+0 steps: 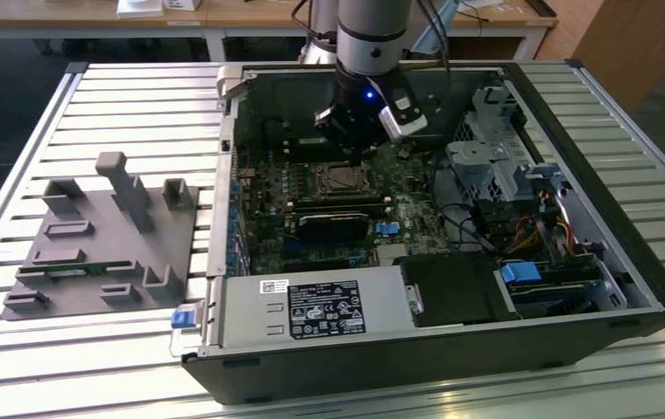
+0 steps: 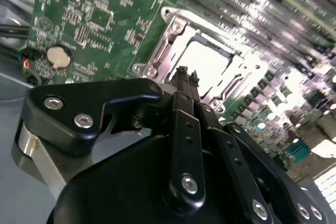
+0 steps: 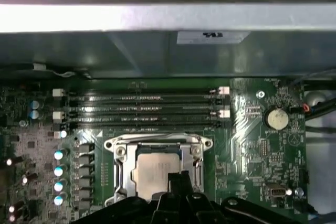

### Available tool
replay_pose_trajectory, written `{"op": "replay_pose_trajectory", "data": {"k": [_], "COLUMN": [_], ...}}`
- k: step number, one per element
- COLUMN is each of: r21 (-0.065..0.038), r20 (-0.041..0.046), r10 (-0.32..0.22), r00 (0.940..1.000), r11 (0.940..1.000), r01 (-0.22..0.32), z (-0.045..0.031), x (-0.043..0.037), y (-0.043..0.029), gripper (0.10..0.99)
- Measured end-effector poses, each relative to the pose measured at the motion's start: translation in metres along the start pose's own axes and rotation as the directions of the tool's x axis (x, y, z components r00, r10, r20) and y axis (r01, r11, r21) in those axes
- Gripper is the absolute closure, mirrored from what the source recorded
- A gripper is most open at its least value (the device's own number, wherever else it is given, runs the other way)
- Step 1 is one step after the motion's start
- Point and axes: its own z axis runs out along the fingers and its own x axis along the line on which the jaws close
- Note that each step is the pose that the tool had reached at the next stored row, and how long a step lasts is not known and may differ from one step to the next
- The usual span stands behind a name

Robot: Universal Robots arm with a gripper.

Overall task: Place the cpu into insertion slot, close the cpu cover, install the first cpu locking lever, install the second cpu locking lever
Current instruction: 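Install the second cpu locking lever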

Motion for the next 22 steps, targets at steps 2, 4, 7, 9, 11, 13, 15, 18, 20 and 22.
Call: {"op": "replay_pose_trajectory", "data": {"k": [2,4,7,9,11,13,15,18,20,22], "r21": [0.0,-0.001,-0.008,-0.013,-0.019,-0.023,-0.026,-0.028,-0.029,-0.029], "r20": [-0.0138,-0.0188,-0.019,-0.0193,-0.0194,-0.0195,-0.0196,-0.0197,-0.0195,-0.0191], "r10": [0.001,0.001,0.001,0.001,0.001,0.001,0.001,0.001,0.001,0.001], "r00": [0.9999,0.9998,0.9998,0.9998,0.9998,0.9998,0.9998,0.9998,0.9998,0.9998], "r11": [1.0,1.0,1.0,0.9999,0.9998,0.9997,0.9997,0.9996,0.9996,0.9996], "r01": [-0.001,-0.001,-0.001,-0.001,-0.001,-0.001,-0.001,-0.001,-0.001,-0.001], "z": [0.0004,0.0006,0.0005,0.0002,0.0001,0.0,-0.0002,-0.0005,-0.0007,-0.001], "x": [-0.0001,-0.0001,-0.0003,-0.0005,-0.0006,-0.0008,-0.0009,-0.0006,0.0015,0.0058], "y": [-0.001,-0.0031,-0.0098,-0.0155,-0.0213,-0.0274,-0.0335,-0.04,-0.0427,-0.0459], "gripper": [0.98,0.98,0.98,0.98,0.98,0.98,0.98,0.98,0.98,0.98]}}
